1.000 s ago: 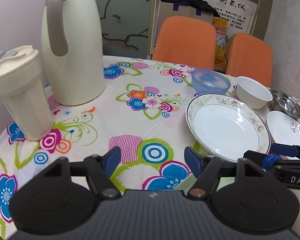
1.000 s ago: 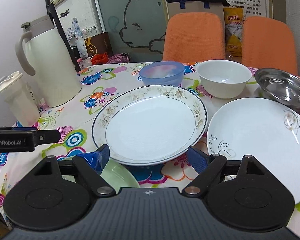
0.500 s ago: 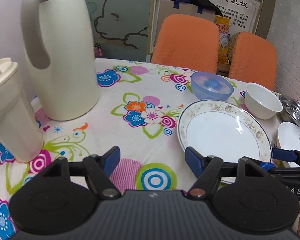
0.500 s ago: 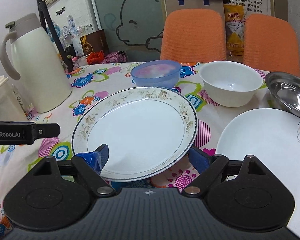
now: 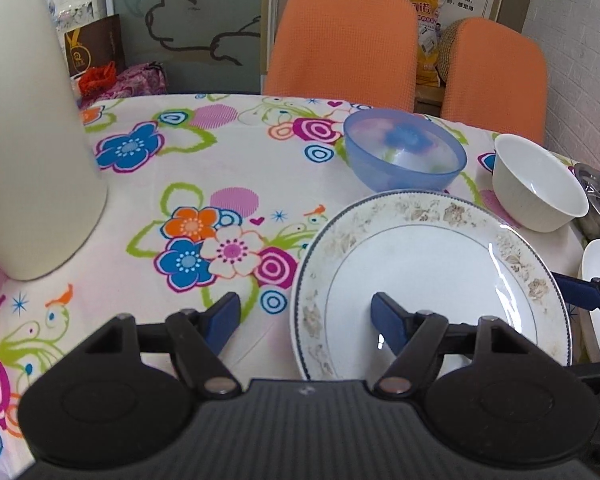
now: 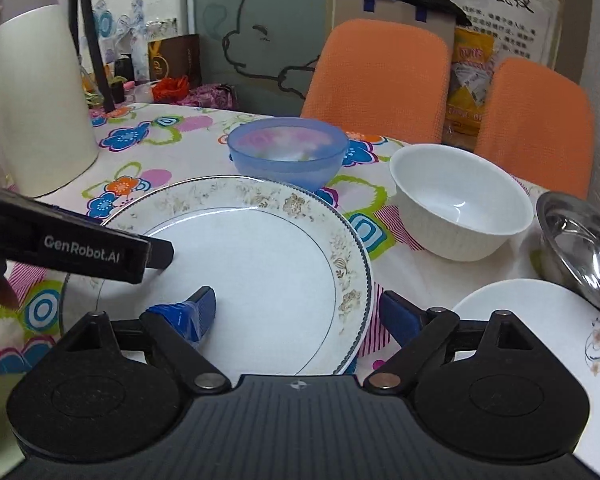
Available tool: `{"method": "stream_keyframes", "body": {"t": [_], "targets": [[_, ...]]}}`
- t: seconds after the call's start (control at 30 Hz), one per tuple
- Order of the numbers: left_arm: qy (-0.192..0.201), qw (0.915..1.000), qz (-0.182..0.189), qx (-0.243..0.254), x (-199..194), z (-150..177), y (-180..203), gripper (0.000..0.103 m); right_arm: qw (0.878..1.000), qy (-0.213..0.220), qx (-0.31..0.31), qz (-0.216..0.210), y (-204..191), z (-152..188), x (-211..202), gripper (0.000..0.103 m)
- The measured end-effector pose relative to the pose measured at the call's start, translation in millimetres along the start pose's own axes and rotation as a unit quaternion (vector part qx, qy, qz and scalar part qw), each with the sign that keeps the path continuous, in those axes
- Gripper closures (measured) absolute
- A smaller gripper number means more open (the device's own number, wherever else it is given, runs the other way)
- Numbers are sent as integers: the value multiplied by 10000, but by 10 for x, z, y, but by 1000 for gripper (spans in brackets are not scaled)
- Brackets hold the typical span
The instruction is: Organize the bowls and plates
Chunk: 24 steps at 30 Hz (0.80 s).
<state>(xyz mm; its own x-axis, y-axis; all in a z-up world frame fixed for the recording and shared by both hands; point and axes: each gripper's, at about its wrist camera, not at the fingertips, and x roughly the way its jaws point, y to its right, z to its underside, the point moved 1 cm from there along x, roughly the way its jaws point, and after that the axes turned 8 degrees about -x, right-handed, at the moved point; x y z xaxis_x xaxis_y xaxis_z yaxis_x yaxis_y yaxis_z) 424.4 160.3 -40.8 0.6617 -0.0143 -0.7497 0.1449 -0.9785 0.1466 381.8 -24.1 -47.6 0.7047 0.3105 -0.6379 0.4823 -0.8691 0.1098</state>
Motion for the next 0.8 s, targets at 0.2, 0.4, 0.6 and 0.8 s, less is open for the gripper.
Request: {"method": "stream_keyframes", "body": {"t": [0.2, 0.4, 0.6, 0.8], "targets": [[44, 10000, 15, -19, 11, 4, 3, 28, 9999, 88, 9, 112, -42, 31, -49, 25], [65, 9996, 209, 155, -32, 22, 68, 53, 9995, 178, -153, -208, -56, 37, -35, 26], [59, 9997, -11, 247, -104, 50, 132, 71, 9995, 163, -123, -228, -78, 43, -91, 29], [89, 9991, -218, 366, -194, 28, 187, 77, 9990, 311, -50, -324, -77, -45, -216, 29]]}}
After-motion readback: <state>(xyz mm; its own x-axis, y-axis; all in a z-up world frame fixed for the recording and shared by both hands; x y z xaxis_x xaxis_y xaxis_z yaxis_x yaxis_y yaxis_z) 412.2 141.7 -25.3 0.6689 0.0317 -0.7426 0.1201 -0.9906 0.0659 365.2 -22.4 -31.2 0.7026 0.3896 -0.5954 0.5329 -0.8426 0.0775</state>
